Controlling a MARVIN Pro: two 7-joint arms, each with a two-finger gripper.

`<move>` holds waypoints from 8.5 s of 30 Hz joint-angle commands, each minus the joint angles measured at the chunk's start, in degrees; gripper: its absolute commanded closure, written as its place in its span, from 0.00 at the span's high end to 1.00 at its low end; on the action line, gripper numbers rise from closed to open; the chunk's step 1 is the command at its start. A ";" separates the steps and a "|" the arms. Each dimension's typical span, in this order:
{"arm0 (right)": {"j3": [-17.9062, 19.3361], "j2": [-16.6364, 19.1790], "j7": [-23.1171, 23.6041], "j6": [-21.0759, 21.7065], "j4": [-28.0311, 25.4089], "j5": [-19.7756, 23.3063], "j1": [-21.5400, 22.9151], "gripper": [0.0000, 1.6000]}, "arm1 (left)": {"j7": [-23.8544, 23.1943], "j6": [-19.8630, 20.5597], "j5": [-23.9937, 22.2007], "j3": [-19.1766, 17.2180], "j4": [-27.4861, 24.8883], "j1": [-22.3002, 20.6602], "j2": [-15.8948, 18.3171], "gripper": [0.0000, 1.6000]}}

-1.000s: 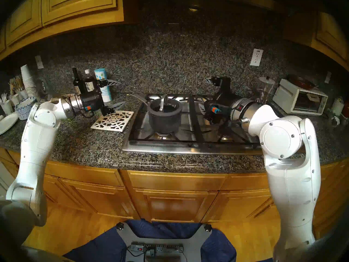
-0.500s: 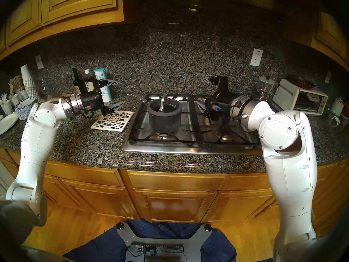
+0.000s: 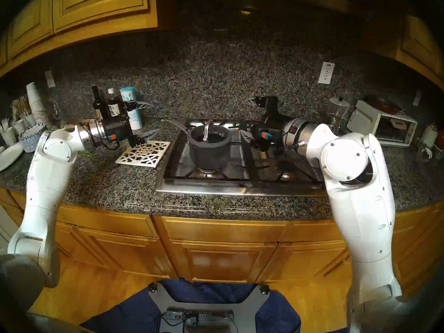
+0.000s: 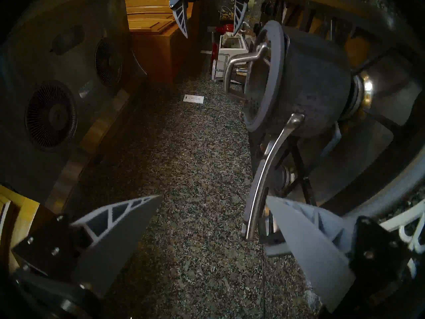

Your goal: Pick up the pot, put it on the stove, take off the pot lid

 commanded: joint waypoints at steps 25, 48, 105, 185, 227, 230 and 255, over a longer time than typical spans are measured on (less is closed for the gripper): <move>-3.16 0.87 5.93 -8.26 7.15 6.24 12.91 1.00 | 0.69 -0.16 -1.03 -0.69 -1.20 -1.99 -0.10 1.00; -7.31 -2.31 5.51 -11.11 12.46 5.87 17.63 1.00 | 0.67 -0.16 -1.12 -0.68 -1.19 -2.01 -0.10 1.00; -12.76 -10.43 5.12 -19.95 29.15 3.38 28.71 1.00 | 0.63 -0.16 -1.07 -0.69 -1.20 -1.99 -0.10 1.00; -8.14 -13.53 8.18 -21.26 27.31 2.74 27.75 0.00 | 0.59 -0.15 -1.08 -0.70 -1.20 -1.99 -0.11 1.00; 2.90 -6.22 18.20 -15.32 12.45 7.33 17.54 0.00 | 0.57 -0.16 -1.17 -0.70 -1.19 -2.01 -0.11 1.00; 4.16 -5.49 18.93 -15.27 11.86 7.80 16.35 0.00 | 0.57 -0.16 -1.17 -0.70 -1.19 -2.01 -0.11 1.00; 12.49 -2.09 21.03 -22.14 15.09 10.38 7.27 0.00 | 0.55 -0.17 -1.22 -0.70 -1.18 -2.02 -0.10 1.00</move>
